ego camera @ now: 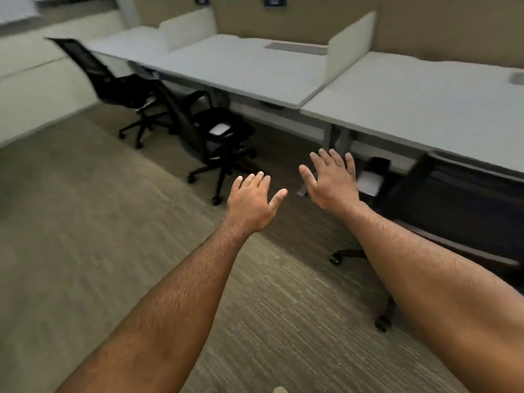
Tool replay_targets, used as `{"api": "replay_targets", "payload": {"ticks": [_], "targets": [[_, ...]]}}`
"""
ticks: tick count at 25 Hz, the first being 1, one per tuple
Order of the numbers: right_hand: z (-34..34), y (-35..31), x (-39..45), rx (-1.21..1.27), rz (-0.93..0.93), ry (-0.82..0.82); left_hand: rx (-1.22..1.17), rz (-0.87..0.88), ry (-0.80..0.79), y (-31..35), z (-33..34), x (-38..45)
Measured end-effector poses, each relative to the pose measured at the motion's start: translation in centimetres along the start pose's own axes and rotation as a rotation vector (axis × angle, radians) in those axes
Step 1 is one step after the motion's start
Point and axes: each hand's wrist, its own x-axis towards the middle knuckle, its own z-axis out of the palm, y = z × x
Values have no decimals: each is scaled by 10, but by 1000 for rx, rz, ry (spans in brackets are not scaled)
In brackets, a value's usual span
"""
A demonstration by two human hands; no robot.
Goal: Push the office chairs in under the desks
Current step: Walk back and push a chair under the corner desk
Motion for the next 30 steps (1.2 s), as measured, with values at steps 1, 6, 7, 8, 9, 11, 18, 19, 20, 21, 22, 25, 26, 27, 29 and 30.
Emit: {"api": "replay_targets", "payload": {"ticks": [1,6,7,8,9,11,18,19,20,21,22,25,26,27,29,30], "targets": [[5,-8,2,15,-24,16,-21,-13,-24,-7,0,-3],[61,-178,26,65,-315,-70,-15,-287,30,-163,-19,-60],[71,-216,29,87,-350,-91,-2,-319,47,-197,-24,-72],[86,-259,29,93,-403,-121,6,-370,82,-236,-30,-88],[99,-290,30,99,-433,-122,2,-416,88,-262,-33,-98],[115,-342,35,111,-502,-121,5,-459,96,-314,-47,-109],[168,-528,51,129,-688,-210,-6,-617,156,-485,-57,-159],[175,-544,56,133,-707,-213,-27,-637,161,-500,-57,-160],[181,-557,61,132,-727,-214,-39,-656,166,-511,-56,-160],[188,-573,68,132,-744,-224,-38,-668,168,-529,-54,-157],[195,-587,77,132,-752,-236,-46,-684,170,-544,-51,-154],[226,-632,110,107,-780,-267,-72,-703,163,-592,-41,-139],[236,-648,124,108,-787,-279,-69,-710,161,-613,-39,-131],[245,-664,139,115,-791,-282,-66,-722,159,-633,-38,-122],[266,-702,177,128,-810,-270,-51,-741,156,-681,-40,-98],[275,-720,196,136,-817,-270,-38,-745,157,-704,-43,-85]]}}
